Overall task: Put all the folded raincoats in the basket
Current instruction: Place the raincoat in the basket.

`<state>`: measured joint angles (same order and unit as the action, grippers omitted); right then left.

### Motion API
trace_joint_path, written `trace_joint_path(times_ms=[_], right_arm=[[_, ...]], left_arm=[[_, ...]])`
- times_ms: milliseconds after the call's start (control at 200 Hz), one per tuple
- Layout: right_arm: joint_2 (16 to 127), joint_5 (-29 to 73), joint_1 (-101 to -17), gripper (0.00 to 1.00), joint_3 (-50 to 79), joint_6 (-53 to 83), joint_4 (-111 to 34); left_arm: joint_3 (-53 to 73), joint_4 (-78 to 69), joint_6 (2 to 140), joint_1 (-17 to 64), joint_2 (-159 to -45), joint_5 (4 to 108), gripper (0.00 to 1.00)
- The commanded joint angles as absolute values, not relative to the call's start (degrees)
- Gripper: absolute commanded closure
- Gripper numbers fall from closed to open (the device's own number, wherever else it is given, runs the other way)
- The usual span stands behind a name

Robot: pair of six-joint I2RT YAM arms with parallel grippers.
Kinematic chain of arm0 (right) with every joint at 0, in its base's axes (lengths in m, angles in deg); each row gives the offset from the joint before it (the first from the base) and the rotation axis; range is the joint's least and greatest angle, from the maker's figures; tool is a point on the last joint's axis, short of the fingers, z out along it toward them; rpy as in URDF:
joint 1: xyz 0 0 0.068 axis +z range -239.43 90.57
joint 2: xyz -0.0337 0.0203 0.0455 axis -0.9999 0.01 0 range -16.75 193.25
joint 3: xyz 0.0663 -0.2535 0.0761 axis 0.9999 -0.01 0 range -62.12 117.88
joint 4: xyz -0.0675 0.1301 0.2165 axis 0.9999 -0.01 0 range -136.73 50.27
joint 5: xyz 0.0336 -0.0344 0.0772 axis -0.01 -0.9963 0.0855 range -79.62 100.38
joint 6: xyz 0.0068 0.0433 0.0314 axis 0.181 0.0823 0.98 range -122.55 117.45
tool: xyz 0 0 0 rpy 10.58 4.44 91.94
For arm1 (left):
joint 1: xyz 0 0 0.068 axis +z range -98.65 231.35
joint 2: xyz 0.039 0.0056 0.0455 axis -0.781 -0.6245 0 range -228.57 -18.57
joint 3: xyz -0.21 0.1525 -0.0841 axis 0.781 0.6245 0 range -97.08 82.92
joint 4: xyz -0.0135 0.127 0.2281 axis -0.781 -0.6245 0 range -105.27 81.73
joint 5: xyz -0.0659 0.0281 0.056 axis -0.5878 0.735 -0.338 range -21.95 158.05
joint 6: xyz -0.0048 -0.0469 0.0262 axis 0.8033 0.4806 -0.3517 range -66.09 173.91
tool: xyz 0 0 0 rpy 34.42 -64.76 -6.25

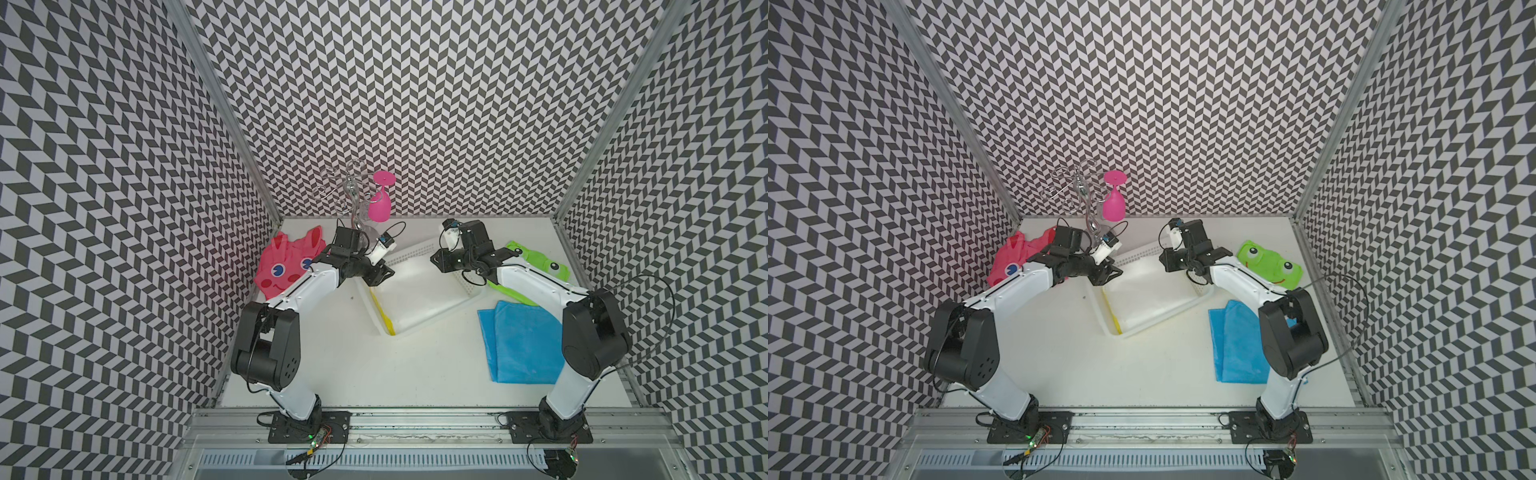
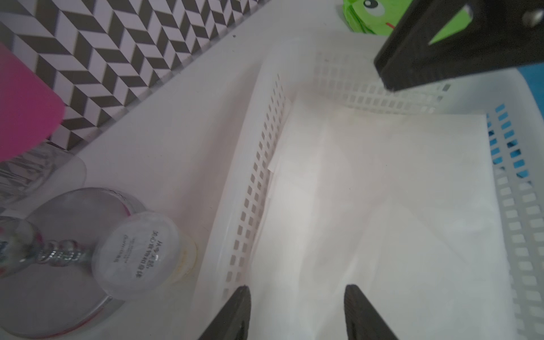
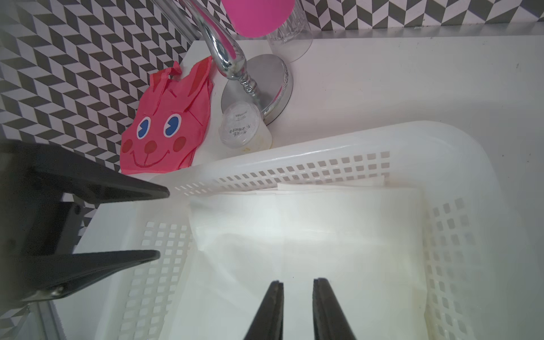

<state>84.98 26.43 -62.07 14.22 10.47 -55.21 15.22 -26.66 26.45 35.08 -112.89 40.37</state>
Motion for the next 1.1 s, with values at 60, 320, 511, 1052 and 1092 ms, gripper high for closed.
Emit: trace_joint_path(times_ms=[60, 320, 511, 1052, 1092], right_arm=[[88.79, 23.06, -60.44, 0.79, 15.01, 12.47, -45.17], [98.15, 22.63, -56.91, 0.94, 21.2, 14.8, -35.76], [104.22, 19.62, -54.77, 0.99, 25.29, 14.41, -36.26], [110.17, 15.4, -55.15, 0.99, 22.08, 19.05, -35.81], [110.08, 16.04, -55.15, 0.99, 21.52, 19.32, -35.01]], left_arm=[[18.41, -16.4, 30.42, 33.1, -114.02, 49.06, 0.46], [20.02, -11.55, 37.33, 31.76, -117.57, 55.71, 0.57], [21.96, -10.09, 38.0, 31.91, -117.21, 57.1, 0.63], [23.74, -14.07, 42.17, 31.94, -122.87, 58.24, 0.72], [24.09, -14.02, 41.85, 31.89, -122.87, 58.33, 0.71]])
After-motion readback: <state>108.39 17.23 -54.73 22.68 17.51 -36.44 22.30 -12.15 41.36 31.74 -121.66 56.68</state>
